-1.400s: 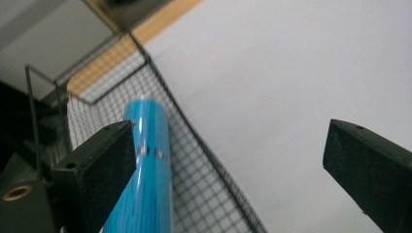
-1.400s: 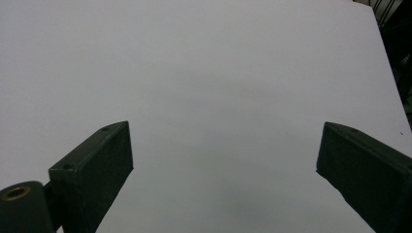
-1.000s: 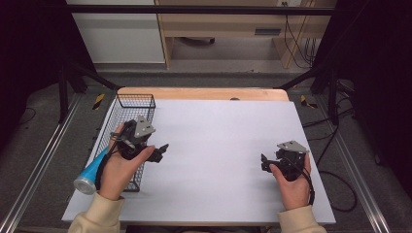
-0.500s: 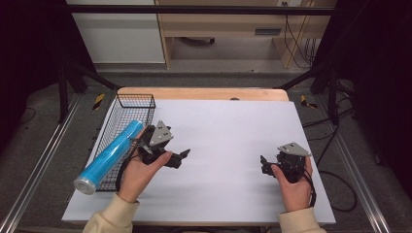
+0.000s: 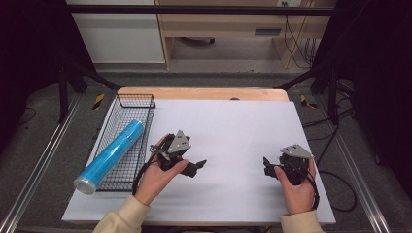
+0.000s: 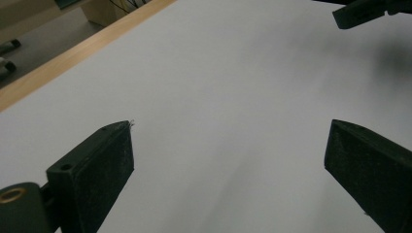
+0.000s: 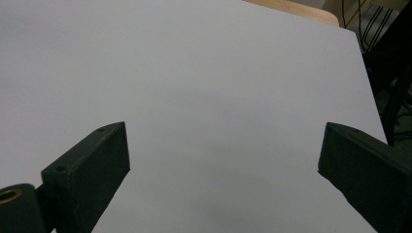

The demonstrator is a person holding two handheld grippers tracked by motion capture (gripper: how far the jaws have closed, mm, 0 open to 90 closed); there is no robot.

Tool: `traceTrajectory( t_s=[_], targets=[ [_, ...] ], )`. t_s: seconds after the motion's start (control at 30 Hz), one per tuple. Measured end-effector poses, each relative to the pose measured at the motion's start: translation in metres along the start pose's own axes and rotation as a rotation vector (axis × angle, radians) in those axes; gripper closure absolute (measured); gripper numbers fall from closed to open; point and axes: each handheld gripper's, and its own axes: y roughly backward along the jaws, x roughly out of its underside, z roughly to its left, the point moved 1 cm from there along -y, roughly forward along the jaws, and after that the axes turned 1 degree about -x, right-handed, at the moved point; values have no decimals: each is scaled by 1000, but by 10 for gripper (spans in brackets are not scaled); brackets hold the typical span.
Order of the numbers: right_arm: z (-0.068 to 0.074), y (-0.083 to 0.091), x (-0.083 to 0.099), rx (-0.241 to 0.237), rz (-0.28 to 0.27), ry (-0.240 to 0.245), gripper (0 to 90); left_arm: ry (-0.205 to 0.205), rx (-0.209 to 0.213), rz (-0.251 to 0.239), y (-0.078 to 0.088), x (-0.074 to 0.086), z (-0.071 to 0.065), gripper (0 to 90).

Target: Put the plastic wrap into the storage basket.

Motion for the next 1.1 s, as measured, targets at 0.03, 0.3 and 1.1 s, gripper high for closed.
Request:
traceTrajectory(
  t_s=[0.03, 0.3, 1.1],
  targets=[
    [0, 0, 0, 2, 0, 1, 48, -2, 3, 6, -3, 2, -2, 39],
    [-3, 3, 3, -2, 0, -3, 57, -28, 34, 40, -23, 15, -14, 41],
    [-8, 7, 9, -27, 9, -22, 64, -83, 128, 79, -38, 38, -41, 38]
  ],
)
